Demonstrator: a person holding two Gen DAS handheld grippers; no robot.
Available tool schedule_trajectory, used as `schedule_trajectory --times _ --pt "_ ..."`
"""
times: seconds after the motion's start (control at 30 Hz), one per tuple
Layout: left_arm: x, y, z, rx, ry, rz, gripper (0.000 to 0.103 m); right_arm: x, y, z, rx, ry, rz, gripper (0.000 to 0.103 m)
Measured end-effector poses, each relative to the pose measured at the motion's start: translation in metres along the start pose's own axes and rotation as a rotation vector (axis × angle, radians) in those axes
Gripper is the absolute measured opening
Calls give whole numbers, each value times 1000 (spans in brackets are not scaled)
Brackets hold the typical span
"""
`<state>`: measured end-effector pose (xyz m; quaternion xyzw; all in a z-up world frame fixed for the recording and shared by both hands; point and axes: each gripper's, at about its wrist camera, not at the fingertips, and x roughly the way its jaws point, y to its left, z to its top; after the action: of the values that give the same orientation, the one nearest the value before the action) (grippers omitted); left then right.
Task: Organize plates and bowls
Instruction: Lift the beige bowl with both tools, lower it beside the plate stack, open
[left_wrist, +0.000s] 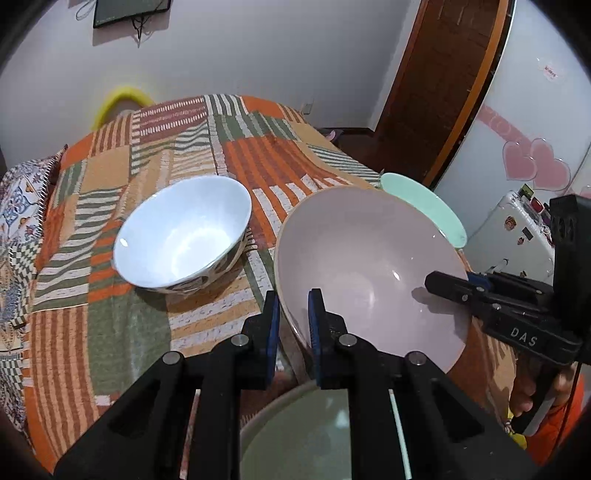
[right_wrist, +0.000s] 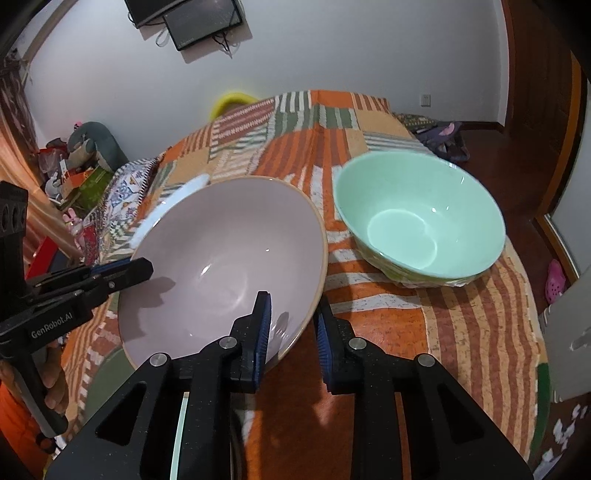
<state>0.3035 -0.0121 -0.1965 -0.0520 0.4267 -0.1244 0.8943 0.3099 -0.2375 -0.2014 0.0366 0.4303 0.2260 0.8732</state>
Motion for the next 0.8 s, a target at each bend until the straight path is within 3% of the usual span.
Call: schedule_trajectory --times 0.4,0.8 --pt "-73 10 -23 -22 -56 43 14 -34 50 -1 -93 -73 31 21" --pt "-153 51 -76 -92 -107 142 14 -32 115 -19 -197 -52 138 21"
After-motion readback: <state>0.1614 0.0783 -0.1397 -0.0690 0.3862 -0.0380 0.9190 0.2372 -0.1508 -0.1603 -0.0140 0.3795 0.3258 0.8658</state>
